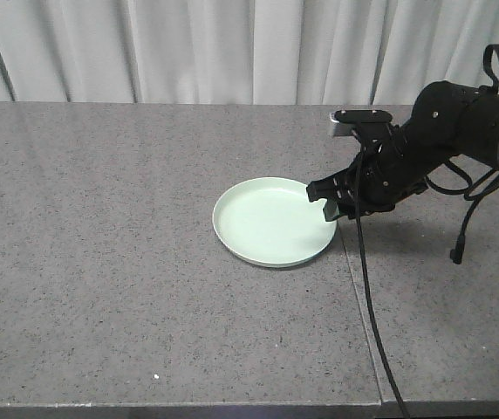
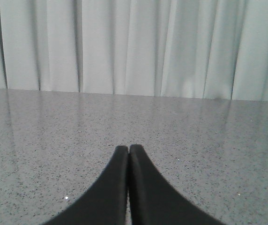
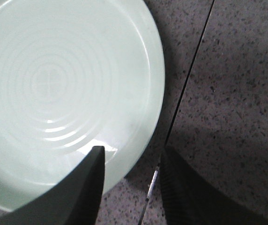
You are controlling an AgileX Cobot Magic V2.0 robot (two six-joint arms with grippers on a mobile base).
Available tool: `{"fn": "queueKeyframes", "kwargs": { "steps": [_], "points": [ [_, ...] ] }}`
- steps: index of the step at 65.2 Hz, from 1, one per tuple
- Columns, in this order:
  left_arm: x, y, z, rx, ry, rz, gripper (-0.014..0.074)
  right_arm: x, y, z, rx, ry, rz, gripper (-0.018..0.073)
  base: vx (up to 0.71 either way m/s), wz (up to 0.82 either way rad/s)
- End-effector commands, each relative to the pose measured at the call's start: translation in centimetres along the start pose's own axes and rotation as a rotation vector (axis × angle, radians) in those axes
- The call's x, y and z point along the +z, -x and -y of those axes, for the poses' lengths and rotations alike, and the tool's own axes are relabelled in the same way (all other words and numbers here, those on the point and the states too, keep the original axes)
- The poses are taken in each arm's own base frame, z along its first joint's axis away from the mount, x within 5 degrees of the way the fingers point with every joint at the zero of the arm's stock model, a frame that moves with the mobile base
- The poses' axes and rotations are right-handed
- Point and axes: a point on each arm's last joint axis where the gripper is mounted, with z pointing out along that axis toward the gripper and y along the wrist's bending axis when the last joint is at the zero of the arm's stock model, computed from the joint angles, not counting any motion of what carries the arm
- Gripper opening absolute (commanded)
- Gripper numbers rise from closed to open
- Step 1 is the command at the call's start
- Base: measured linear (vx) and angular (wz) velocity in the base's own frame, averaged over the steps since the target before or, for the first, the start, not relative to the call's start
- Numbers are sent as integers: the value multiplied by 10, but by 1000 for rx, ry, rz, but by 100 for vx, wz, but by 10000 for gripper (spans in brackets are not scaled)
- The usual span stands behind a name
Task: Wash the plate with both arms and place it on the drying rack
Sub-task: 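Reach the right gripper to the pale green plate's rim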
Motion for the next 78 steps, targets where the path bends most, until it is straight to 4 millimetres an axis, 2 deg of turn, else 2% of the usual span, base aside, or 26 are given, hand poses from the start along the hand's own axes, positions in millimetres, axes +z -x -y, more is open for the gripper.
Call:
{"fn": "queueKeyframes", "kwargs": {
  "steps": [1, 26, 37, 52, 68, 78],
  "points": [
    [-2, 15, 1, -10, -13, 108, -6, -22, 16, -4, 3, 2, 138, 277, 0, 0],
    [-2, 15, 1, -10, -13, 108, -6, 2, 21, -2, 58, 37, 164, 276, 0, 0],
    [-2, 15, 1, -10, -13, 108, -6, 10, 19, 0, 62, 35, 147, 249, 0, 0],
    [-2, 15, 1, -10, -13, 108, -6, 14, 18, 1, 65, 36, 135, 159, 0, 0],
    [-2, 15, 1, -10, -13, 108, -6, 14, 18, 1, 65, 36, 134, -12, 0, 0],
    [-2, 15, 1, -10, -13, 108, -6, 13, 18, 1, 67, 38, 126, -8, 0, 0]
  ]
}}
